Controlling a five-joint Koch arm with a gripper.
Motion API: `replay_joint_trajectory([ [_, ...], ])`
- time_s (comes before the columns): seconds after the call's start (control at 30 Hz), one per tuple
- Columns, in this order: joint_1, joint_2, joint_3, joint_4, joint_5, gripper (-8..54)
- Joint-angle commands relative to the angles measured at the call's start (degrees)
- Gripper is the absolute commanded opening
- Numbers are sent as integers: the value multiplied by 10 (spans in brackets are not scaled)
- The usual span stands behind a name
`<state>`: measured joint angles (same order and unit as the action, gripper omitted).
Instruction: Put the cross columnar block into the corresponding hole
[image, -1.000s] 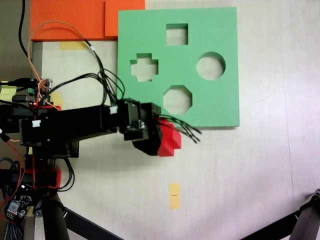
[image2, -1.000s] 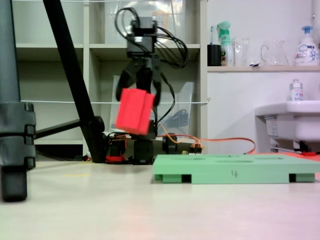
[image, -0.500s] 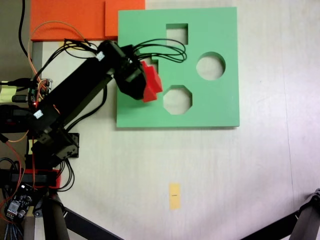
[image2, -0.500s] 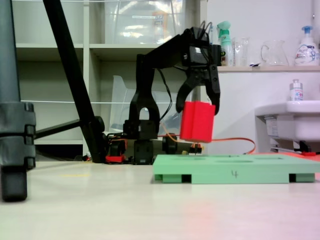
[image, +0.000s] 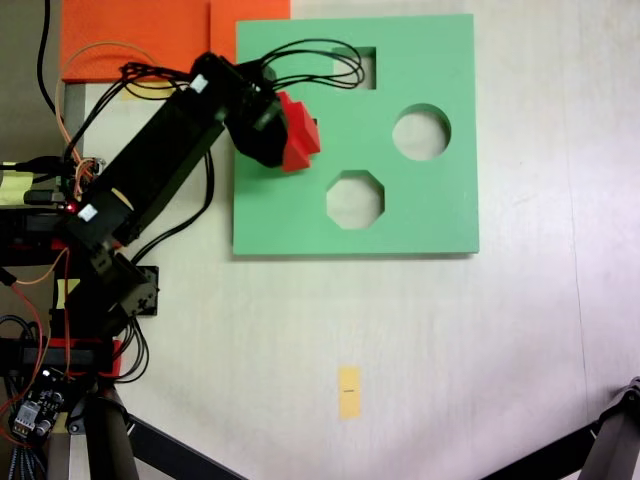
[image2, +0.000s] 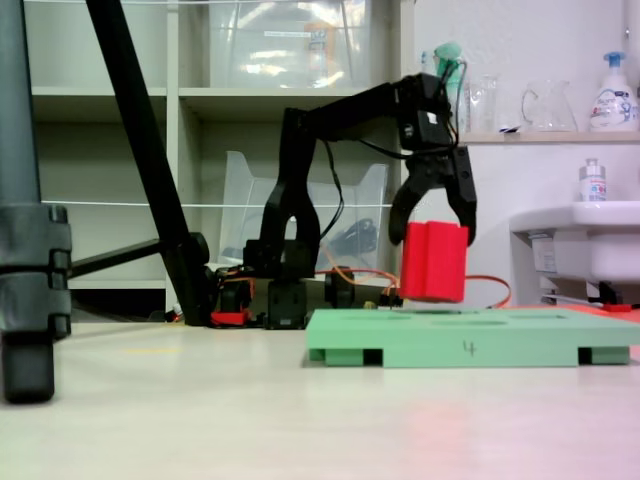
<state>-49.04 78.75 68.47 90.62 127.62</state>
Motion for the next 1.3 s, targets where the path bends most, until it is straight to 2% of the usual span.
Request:
replay_joint_trajectory([
  [0.0,-23,6,-15,-31,17,190],
  [0.7,-42,-12,-7,-41,151,191],
  [1.27,-19,-32,-11,-62,121,192],
])
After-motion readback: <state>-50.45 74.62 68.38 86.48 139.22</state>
